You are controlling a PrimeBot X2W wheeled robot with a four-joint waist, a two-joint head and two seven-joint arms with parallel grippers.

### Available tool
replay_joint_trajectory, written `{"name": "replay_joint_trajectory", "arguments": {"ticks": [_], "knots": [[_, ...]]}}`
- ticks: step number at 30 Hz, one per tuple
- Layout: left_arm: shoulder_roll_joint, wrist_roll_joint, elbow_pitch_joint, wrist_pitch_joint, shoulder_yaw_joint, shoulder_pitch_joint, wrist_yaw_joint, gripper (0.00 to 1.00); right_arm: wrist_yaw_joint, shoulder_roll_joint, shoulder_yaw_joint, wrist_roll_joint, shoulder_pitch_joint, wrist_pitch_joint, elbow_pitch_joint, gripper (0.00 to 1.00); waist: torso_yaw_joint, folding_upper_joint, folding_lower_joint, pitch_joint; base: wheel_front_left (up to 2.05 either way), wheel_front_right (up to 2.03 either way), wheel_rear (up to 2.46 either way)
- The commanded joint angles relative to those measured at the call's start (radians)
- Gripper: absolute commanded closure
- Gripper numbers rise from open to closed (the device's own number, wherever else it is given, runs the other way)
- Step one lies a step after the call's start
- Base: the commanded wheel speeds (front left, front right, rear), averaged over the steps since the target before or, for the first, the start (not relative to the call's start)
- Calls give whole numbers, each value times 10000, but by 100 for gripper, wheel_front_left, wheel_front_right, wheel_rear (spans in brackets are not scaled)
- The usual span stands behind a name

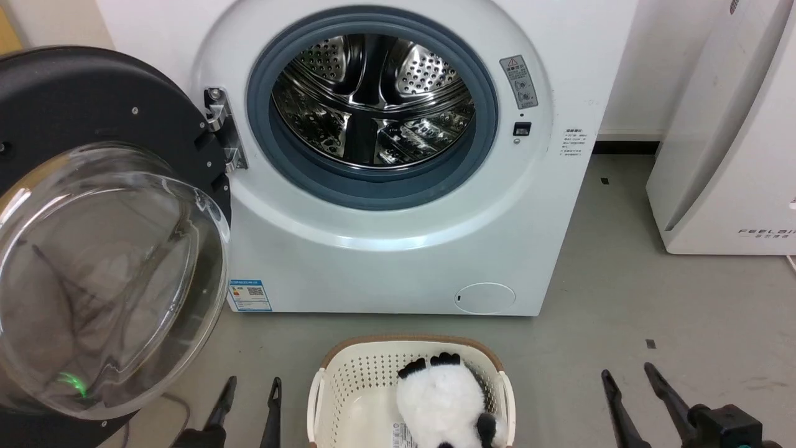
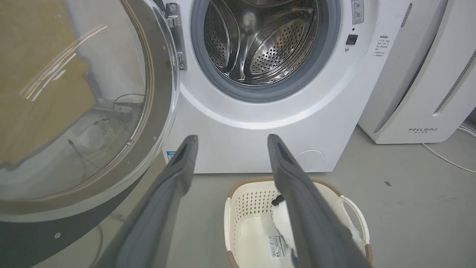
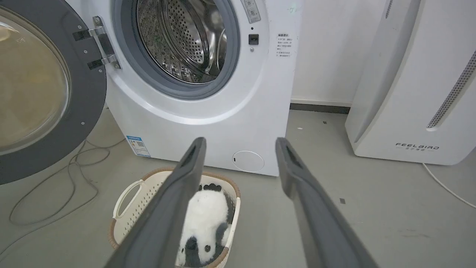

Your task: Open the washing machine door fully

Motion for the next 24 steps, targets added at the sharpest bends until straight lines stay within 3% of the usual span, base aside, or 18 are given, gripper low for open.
{"name": "replay_joint_trajectory", "arguments": {"ticks": [1, 24], "knots": [[1, -8, 1, 27, -1, -4, 1, 100, 0, 0, 0, -1, -2, 16, 2, 100, 0, -1, 0, 3, 0, 0, 0], [-200, 341, -219, 455, 296, -223, -158, 100, 1, 5, 25, -142, -301, 141, 21, 100, -38, -1, 0, 78, 0, 0, 0]]}}
